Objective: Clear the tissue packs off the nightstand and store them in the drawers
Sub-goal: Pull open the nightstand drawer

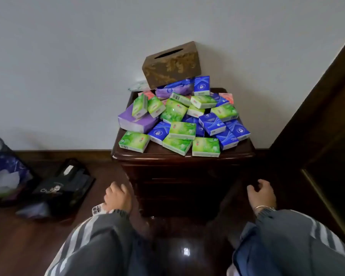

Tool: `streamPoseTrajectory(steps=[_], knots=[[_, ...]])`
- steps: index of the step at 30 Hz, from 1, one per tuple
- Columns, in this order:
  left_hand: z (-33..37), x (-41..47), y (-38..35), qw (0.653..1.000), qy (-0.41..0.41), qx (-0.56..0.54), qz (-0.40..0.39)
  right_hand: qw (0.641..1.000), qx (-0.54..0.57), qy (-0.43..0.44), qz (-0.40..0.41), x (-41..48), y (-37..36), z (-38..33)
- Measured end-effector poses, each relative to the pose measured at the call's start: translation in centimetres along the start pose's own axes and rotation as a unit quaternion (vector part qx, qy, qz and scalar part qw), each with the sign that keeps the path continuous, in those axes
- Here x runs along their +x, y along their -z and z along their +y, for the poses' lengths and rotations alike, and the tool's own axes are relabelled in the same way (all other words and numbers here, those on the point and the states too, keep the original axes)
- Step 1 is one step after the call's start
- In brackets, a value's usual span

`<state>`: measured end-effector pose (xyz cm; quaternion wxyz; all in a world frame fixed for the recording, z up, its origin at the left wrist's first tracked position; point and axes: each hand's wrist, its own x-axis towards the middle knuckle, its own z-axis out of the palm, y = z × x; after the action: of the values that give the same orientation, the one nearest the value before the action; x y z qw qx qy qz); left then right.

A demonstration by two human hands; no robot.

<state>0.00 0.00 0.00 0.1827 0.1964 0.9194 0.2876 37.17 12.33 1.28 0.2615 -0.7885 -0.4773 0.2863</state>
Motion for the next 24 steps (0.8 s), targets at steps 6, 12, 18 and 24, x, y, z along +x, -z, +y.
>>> streamPoseTrajectory(steps=[6,12,18,24], knots=[[0.4,1.5,-4.2,0.997,-0.029,-0.019,-0.062,0.994,0.041,-0.047,-0.091,0.1,-7.1,-0.4],[0.5,1.1,-6.5,0.989,-0.005,-0.139,-0.053,0.993,0.088,-0.057,-0.046,1.0,-9.6,-0.6],[-0.5,2.0,-3.7,0.993,-0.044,-0.033,-0.109,0.99,-0.045,-0.016,-0.13,3.2,-7.0,0.5],[-3.6,2.2,1.3,0.955,-0.112,0.116,-0.249,0.872,-0.333,0.081,-0.35,3.3,-1.0,1.2]])
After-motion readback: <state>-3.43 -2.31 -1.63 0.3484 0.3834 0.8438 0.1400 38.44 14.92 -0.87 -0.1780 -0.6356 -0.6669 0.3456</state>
